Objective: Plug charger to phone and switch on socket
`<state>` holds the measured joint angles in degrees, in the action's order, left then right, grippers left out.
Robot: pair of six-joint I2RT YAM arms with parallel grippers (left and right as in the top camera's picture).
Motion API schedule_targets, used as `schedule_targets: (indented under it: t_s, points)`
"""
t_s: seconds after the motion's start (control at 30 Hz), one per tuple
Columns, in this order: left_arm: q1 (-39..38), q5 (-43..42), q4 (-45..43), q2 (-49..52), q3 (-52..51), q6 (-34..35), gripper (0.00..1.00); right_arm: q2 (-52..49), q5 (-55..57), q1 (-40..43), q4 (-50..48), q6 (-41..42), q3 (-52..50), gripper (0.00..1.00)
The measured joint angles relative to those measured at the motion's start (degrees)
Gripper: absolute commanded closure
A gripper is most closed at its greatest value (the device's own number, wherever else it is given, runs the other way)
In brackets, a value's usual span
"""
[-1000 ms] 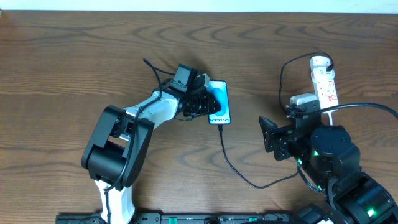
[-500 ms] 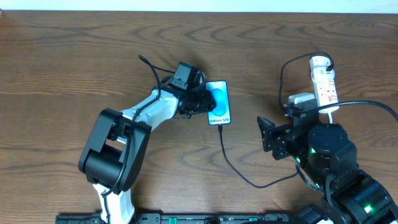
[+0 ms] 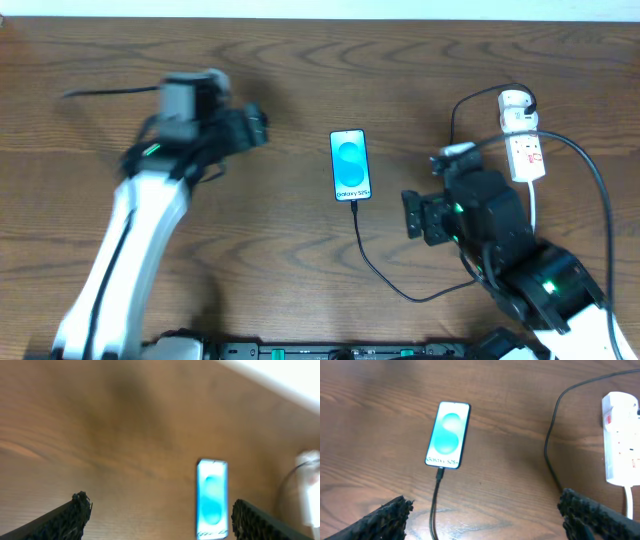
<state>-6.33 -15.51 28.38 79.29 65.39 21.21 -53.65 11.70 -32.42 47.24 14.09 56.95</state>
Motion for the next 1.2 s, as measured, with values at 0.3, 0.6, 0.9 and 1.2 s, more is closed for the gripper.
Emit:
schedule_targets:
  t_s: [0.3,0.6,0.9,1.2]
  points:
    - [4.3,3.1,15.6,-32.2,0.3,-1.2,0.08,-10.8,-1.3,0.0,-4.3,0.0,0.0,0.01]
    - [4.3,9.9,33.9,-49.4,0.4,-3.3,0.07,-17.5,-4.6,0.0,-5.9,0.0,0.0,0.01]
    - [4.3,9.4,42.5,-54.5,0.4,-7.7,0.07,-22.4,-5.6,0.0,-8.9,0.2,0.0,0.01]
    - [4.3,9.4,44.5,-58.7,0.4,-13.5,0.07,-22.6,-9.5,0.0,-9.2,0.4,0.0,0.01]
